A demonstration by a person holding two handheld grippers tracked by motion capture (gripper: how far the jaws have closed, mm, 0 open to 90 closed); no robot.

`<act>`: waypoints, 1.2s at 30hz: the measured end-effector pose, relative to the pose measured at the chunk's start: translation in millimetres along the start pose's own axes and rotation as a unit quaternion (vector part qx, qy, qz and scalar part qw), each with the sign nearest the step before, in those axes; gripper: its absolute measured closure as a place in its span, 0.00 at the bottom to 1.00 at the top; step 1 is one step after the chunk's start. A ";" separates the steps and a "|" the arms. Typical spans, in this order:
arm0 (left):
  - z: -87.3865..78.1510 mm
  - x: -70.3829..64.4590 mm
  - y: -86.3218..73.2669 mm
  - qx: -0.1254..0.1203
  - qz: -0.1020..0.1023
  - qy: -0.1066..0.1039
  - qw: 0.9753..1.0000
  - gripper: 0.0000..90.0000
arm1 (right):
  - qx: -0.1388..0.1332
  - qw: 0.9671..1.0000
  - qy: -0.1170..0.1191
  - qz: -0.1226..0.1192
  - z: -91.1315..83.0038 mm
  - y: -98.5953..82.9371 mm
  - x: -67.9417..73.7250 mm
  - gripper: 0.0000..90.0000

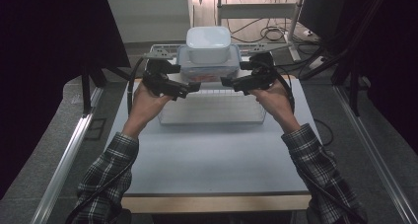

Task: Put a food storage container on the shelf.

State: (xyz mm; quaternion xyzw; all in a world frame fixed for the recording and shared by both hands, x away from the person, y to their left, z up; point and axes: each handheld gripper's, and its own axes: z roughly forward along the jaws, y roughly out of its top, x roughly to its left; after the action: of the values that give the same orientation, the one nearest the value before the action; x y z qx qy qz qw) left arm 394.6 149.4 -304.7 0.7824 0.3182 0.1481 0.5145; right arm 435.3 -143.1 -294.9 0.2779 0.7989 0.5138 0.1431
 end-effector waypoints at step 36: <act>2.9 -25.5 -88.1 0.028 -0.003 -0.042 0.999 0.01 | 0.024 0.999 0.024 -0.017 -16.2 -77.9 21.8 0.05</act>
State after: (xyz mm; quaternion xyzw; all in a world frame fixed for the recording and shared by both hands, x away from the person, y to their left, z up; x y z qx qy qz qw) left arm 346.6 154.4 -382.7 0.8009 0.3029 0.1044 0.5058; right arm 386.3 -167.0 -356.9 0.2554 0.8189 0.4983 0.1257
